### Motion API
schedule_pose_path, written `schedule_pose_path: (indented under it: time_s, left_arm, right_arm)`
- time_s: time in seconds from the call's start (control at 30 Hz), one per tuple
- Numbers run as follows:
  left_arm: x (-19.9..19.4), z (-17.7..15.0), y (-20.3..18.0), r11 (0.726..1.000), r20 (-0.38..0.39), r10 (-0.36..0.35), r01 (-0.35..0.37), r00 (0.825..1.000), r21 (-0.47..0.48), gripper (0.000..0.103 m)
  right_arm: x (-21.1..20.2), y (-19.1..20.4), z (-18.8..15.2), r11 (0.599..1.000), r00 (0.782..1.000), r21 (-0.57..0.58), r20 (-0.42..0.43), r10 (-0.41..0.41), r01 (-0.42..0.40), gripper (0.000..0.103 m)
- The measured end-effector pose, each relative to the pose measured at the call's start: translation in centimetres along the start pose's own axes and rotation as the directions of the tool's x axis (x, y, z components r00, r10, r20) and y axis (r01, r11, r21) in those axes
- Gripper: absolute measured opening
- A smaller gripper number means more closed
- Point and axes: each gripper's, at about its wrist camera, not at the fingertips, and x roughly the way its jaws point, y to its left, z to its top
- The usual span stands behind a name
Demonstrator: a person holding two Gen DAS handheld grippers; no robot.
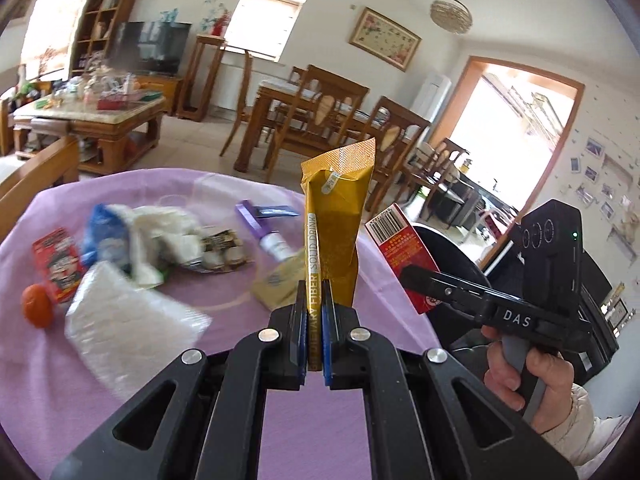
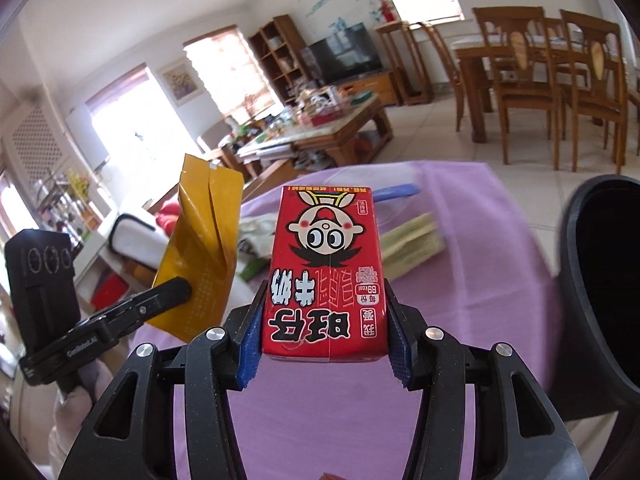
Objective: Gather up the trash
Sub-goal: 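Carry the gold wrapper and red carton over the black bin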
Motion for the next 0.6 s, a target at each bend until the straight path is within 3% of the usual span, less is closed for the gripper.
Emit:
schedule_pose_path:
  time_s: [0.27,0.47,0.6]
  left_arm:
    - [7.0,0.8,-8.9,0.987,-0.053,-0.110,0.115,0.993,0.109,0.006]
    - [12.8,1.3,-14.2,0.967,-0.134,-0.190,0.208,0.973,0.144,0.006]
    - [16.5,1.5,-16.5,0.958,-0.189,-0.218,0.247,0.957,0.144,0.006]
  right_arm:
    - [-7.5,-11.2,-0.8,0.986,0.988,0.120,0.085,-0.129,0.119,0.051]
    - [-11.5,-19.2,-2.3,0.956,0.968,0.221,0.118,-0.222,0.193,0.051]
    - [-12.1,-23.0,-3.6,0.940,0.962,0.259,0.101,-0.255,0.222,0.051]
